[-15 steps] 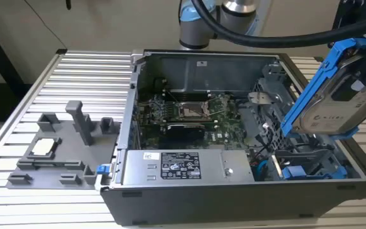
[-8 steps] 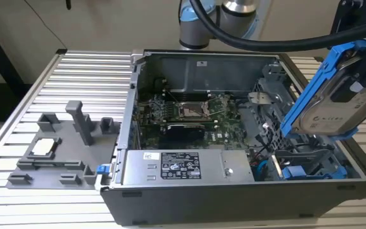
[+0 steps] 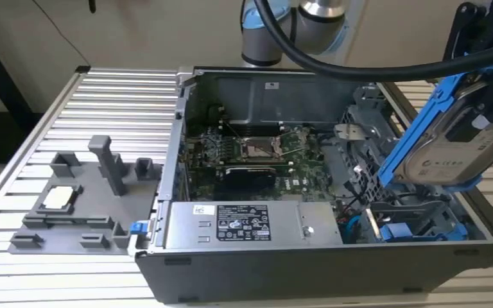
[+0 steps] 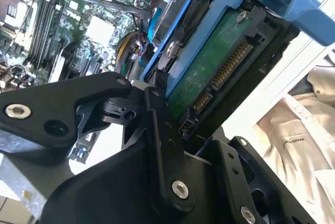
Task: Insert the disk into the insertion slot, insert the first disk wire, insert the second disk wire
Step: 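Insert the disk into the insertion slot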
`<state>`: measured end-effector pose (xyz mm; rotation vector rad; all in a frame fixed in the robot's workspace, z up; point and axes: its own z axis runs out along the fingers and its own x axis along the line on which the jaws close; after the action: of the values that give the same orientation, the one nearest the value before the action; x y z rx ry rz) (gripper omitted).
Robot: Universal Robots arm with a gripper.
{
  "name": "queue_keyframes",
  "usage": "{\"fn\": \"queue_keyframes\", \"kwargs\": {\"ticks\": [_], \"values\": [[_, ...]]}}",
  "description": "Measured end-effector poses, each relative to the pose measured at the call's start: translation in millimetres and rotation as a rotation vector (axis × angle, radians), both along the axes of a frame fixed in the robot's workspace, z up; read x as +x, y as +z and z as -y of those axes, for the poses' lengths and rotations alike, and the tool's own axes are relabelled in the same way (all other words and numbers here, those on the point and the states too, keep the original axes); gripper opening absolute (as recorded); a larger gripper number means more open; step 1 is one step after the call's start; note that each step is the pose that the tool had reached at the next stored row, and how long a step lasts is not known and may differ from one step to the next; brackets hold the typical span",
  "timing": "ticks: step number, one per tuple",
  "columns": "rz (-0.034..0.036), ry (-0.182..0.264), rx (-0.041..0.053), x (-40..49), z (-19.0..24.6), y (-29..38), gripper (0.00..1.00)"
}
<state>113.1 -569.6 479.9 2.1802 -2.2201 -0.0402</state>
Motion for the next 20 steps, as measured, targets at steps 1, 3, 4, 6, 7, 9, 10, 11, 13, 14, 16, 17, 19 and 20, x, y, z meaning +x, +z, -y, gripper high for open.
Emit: {"fn": "queue_keyframes", "kwargs": {"ticks": [1,3,4,6,7,9,10,11,13,14,16,17,19,20], "values": [[0.0000,0.000,0.0000,0.9,0.3,-0.5,0.33],[0.0000,0.000,-0.0004,2.7,0.5,-1.3,0.33],[0.0000,0.000,-0.0004,3.7,0.5,-1.8,0.33],[0.0000,0.000,-0.0003,5.8,0.7,-2.8,0.33],[0.0000,0.000,-0.0003,7.0,0.8,-3.4,0.33],[0.0000,0.000,-0.0001,9.1,1.2,-4.7,0.33],[0.0000,0.000,0.0000,9.9,1.5,-5.5,0.33],[0.0000,0.000,-0.0002,10.5,2.0,-6.1,0.33],[0.0000,0.000,-0.0003,11.5,3.6,-7.5,0.33],[0.0000,0.000,-0.0001,11.9,4.4,-8.4,0.33],[0.0000,0.000,-0.0001,12.6,5.5,-10.3,0.33],[0.0000,0.000,-0.0002,12.8,5.8,-11.4,0.33],[0.0000,0.000,-0.0003,13.2,6.3,-13.9,0.33],[0.0000,0.000,-0.0003,13.4,6.6,-15.4,0.33]]}}
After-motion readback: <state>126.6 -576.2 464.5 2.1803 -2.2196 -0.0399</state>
